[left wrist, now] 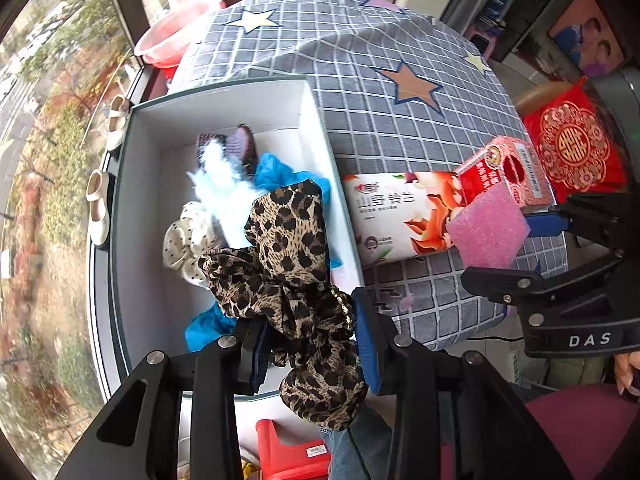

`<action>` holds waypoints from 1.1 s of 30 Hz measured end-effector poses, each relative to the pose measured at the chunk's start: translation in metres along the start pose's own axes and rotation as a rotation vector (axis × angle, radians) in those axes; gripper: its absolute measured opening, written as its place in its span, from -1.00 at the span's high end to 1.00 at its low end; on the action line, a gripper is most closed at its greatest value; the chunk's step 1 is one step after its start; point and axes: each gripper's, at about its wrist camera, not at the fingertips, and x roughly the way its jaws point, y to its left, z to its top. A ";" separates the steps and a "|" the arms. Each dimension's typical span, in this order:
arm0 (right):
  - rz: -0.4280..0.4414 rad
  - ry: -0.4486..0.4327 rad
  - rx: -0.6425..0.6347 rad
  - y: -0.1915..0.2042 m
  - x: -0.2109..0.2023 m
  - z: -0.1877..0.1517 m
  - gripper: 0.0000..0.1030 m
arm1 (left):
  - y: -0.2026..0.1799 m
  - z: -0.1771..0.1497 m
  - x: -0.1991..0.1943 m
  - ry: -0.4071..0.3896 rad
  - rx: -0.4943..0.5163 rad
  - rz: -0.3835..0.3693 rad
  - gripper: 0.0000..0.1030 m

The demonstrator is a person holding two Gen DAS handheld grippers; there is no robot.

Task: Organize soft objects
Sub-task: 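Hold scrunchie over box with left tool while right tool holds sponge above box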

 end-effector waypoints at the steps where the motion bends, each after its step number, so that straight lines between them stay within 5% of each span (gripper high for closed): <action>1: 0.001 0.001 -0.012 0.004 0.000 0.002 -0.39 | 0.003 -0.001 0.000 0.000 -0.011 0.004 0.22; 19: 0.028 0.011 -0.151 0.060 0.006 0.035 -0.39 | 0.052 -0.017 0.002 -0.005 -0.190 0.040 0.22; 33: 0.047 0.005 -0.135 0.065 0.005 0.046 -0.39 | 0.055 -0.013 0.004 0.001 -0.188 0.042 0.22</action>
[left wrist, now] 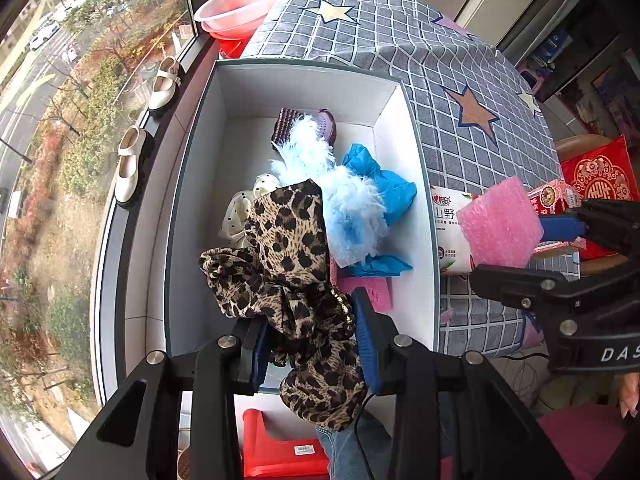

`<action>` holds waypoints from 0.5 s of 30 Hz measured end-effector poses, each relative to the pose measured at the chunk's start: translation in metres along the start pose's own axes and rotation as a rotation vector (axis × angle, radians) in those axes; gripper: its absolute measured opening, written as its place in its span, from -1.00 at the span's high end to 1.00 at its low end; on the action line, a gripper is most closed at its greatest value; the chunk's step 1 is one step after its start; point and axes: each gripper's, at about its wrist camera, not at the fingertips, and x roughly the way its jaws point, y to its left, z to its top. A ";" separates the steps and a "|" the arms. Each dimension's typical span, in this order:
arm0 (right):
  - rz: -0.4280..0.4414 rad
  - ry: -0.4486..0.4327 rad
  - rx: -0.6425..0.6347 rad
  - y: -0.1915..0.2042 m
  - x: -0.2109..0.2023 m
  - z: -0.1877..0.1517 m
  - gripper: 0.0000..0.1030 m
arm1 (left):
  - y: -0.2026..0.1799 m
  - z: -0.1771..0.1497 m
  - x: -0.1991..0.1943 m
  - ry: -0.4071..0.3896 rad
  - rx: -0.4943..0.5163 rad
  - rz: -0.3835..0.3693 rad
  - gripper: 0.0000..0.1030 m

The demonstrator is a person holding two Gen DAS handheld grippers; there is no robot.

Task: Organize soft objects
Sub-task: 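Hold scrunchie over box with left tool while right tool holds sponge above box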

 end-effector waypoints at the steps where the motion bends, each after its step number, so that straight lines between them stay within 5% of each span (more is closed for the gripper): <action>1: 0.000 -0.001 0.000 0.000 -0.001 0.000 -0.39 | 0.000 0.000 0.000 0.001 -0.001 0.000 0.22; 15: 0.001 -0.007 -0.034 0.007 -0.002 0.019 -0.39 | 0.004 0.001 0.004 0.017 -0.018 0.005 0.21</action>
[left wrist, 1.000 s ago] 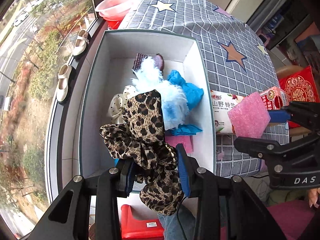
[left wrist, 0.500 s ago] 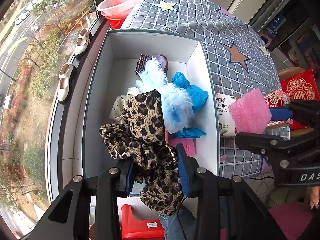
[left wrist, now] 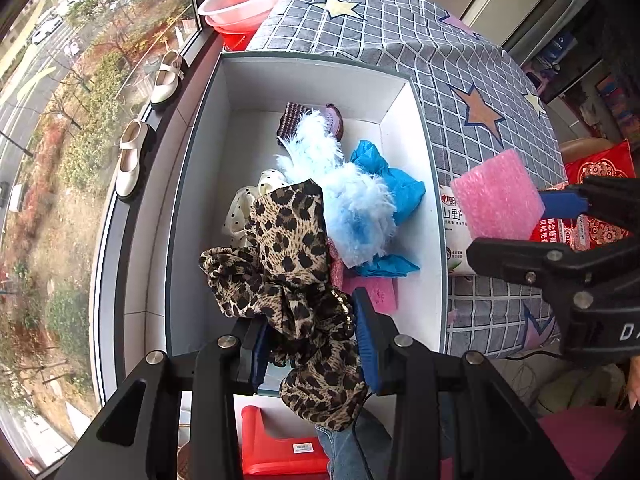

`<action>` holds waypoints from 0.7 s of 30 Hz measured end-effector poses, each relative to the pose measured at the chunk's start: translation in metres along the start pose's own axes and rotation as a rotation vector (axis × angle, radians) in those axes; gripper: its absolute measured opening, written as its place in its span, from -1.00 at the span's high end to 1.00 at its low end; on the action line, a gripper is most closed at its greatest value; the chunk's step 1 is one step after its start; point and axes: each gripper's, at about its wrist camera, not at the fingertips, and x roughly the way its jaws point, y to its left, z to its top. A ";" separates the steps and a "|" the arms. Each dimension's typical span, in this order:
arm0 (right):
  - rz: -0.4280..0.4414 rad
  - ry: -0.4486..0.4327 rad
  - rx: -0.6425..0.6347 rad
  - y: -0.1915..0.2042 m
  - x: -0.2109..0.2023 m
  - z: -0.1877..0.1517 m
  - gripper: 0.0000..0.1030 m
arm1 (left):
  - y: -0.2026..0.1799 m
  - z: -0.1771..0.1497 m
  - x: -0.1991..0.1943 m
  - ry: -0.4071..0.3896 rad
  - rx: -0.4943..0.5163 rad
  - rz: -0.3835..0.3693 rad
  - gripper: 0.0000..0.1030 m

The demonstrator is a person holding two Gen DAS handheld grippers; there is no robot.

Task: Organize soft objects
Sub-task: 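Hold scrunchie over box with left tool while right tool holds sponge above box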

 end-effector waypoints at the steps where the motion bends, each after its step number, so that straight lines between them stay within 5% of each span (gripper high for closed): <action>1: -0.001 -0.001 -0.002 0.000 0.000 0.001 -0.39 | 0.000 0.000 0.000 0.002 0.000 0.001 0.21; 21: 0.003 -0.030 -0.030 -0.001 -0.003 0.029 -0.39 | 0.004 0.012 0.006 0.005 -0.025 0.033 0.21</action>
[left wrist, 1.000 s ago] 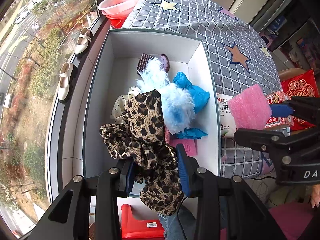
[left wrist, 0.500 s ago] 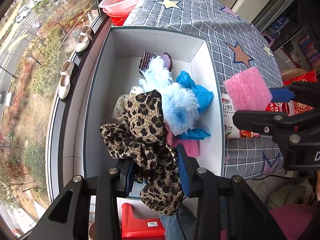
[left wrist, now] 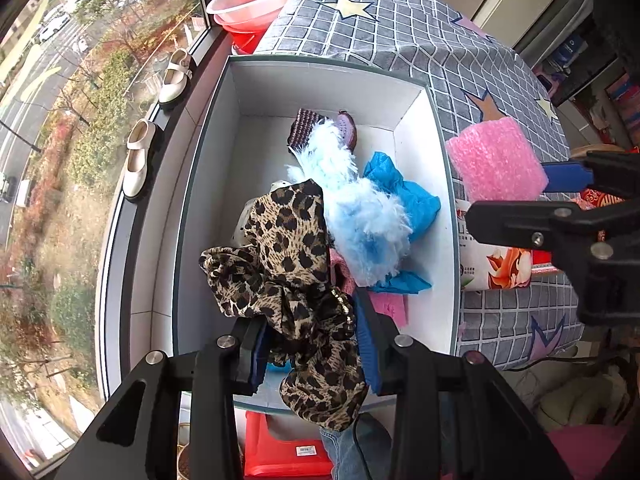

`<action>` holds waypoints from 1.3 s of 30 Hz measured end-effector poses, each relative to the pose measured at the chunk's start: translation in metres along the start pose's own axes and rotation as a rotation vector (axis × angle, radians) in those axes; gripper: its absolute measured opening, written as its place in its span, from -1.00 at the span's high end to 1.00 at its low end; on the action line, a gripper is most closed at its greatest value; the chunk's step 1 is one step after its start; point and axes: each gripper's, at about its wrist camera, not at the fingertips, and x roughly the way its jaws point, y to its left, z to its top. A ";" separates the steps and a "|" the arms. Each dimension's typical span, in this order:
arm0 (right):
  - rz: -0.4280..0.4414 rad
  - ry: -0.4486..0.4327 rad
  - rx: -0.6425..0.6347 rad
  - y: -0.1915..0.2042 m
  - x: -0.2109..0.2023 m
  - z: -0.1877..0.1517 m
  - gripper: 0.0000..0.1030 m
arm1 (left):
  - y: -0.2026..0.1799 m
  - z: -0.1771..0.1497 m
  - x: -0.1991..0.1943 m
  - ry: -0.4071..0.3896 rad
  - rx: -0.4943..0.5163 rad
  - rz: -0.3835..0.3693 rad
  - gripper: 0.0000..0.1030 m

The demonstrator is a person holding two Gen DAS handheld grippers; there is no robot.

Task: Organize soft objects
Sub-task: 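Hold scrunchie over box with left tool while right tool holds sponge above box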

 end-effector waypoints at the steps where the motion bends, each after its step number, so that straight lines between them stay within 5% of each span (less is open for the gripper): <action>1: 0.002 -0.001 0.001 0.000 0.000 0.002 -0.39 | 0.001 0.001 0.000 0.000 -0.006 0.000 0.21; 39: 0.035 0.016 0.032 -0.010 0.013 0.034 -0.39 | 0.000 0.018 0.009 0.027 -0.025 0.007 0.20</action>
